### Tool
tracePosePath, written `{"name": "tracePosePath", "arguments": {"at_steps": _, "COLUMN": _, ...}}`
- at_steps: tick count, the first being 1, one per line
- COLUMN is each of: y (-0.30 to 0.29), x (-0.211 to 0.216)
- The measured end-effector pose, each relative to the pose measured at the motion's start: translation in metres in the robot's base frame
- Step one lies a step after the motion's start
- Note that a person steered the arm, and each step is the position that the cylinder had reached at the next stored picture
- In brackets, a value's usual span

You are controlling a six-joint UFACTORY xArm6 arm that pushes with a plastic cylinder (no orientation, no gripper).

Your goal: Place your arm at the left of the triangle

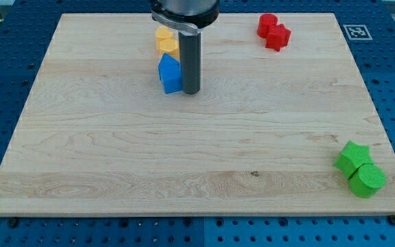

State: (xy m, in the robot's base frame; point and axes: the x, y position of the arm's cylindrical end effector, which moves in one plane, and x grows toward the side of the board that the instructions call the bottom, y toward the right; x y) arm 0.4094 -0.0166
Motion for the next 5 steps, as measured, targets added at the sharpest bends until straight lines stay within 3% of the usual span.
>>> {"name": "tracePosePath", "arguments": {"at_steps": 3, "y": -0.036, "x": 0.033}}
{"name": "tracePosePath", "arguments": {"at_steps": 5, "y": -0.108, "x": -0.014}}
